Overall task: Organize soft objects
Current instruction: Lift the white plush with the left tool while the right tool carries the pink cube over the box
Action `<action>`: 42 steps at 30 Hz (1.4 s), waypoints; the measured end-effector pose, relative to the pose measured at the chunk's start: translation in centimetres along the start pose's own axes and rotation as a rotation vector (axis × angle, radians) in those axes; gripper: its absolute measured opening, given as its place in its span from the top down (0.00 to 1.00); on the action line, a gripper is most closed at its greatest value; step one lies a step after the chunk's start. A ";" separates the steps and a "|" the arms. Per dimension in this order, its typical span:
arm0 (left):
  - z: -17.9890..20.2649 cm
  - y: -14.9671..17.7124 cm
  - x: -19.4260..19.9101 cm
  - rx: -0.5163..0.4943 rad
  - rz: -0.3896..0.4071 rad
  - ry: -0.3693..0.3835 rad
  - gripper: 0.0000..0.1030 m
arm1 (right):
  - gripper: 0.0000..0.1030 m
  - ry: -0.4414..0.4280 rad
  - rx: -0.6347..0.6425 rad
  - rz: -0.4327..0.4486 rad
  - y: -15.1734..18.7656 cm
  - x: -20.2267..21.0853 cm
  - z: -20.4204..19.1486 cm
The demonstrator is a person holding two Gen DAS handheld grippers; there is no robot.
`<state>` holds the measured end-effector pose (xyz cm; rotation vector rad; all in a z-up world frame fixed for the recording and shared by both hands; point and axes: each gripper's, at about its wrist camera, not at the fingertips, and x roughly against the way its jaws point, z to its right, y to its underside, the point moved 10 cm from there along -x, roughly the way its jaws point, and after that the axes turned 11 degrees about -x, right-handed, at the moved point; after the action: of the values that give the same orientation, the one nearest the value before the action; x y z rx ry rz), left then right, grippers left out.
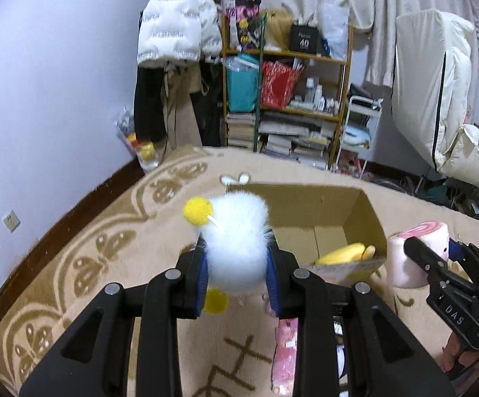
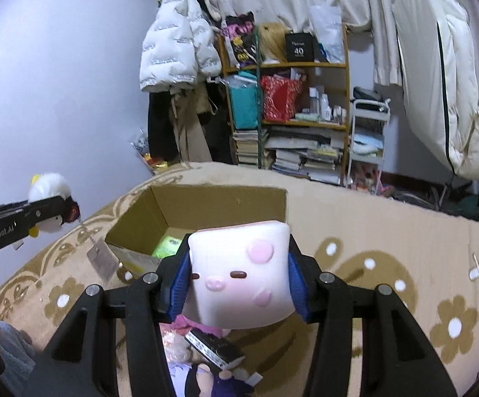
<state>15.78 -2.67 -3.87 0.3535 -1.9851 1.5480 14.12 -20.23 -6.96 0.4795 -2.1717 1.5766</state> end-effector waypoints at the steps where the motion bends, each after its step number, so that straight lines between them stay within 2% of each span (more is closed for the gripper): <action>1: 0.0 -0.4 0.1 0.000 0.016 0.000 0.73 | 0.48 -0.003 0.001 0.005 -0.2 -0.1 -0.1; 8: -0.8 -3.1 -0.1 0.017 0.094 -0.001 0.73 | 0.48 -0.023 0.003 0.042 -1.8 -0.9 -0.6; 21: 0.2 -5.4 -2.9 -0.028 0.134 0.009 0.73 | 0.47 -0.055 0.005 0.090 -3.4 -3.6 -1.1; 30: 1.7 -4.4 -5.8 -0.050 0.084 0.044 0.73 | 0.47 -0.062 -0.008 0.050 -3.0 -6.4 -0.2; 42: 2.5 -2.2 -9.6 -0.024 -0.014 0.084 0.72 | 0.45 -0.092 -0.010 -0.010 -1.6 -9.2 0.1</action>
<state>23.81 -7.03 -8.21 0.2872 -1.9311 1.5043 22.78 -20.45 -10.48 0.5693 -2.2402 1.5656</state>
